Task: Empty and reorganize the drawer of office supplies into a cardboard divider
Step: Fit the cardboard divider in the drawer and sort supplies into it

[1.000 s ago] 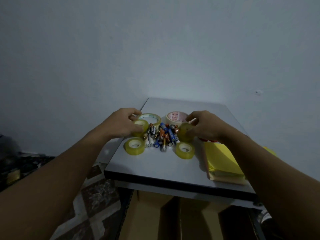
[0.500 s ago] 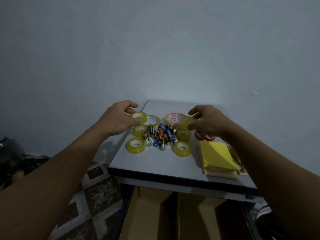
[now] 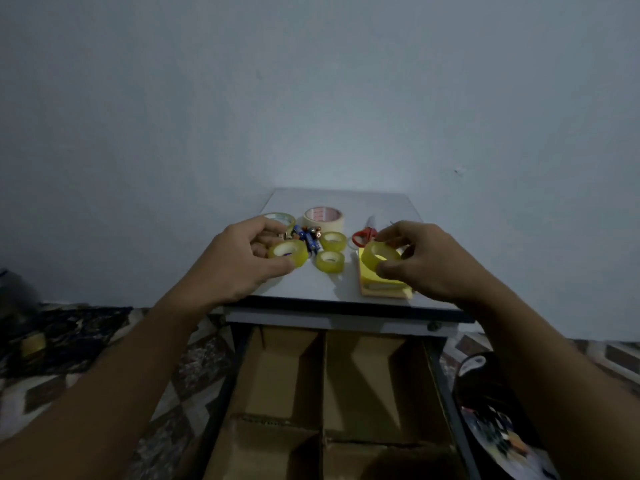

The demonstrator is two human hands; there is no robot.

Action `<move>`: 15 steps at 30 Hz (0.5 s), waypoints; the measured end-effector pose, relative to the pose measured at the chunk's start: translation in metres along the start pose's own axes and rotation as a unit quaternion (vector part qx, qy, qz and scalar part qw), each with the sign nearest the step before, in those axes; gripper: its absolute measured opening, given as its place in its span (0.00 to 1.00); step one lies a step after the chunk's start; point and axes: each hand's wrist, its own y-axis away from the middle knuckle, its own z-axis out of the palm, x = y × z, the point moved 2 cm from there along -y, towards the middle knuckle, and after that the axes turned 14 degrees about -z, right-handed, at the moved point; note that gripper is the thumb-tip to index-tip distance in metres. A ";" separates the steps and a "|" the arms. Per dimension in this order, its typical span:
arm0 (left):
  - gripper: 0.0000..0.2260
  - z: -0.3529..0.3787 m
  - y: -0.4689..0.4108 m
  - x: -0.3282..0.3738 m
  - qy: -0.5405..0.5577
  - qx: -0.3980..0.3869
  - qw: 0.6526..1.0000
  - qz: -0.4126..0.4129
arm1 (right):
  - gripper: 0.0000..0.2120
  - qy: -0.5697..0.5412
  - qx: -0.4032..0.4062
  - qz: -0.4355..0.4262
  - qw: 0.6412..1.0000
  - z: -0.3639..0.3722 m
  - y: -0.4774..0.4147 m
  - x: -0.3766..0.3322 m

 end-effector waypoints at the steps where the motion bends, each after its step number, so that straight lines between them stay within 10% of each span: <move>1: 0.21 0.007 0.007 -0.001 0.002 -0.008 1.000 0.000 | 0.23 0.003 -0.004 0.003 1.000 0.001 0.011 0.001; 15: 0.21 0.162 0.065 -0.041 -0.053 -0.195 0.977 -0.062 | 0.22 -0.009 0.019 0.033 0.999 -0.005 0.073 0.039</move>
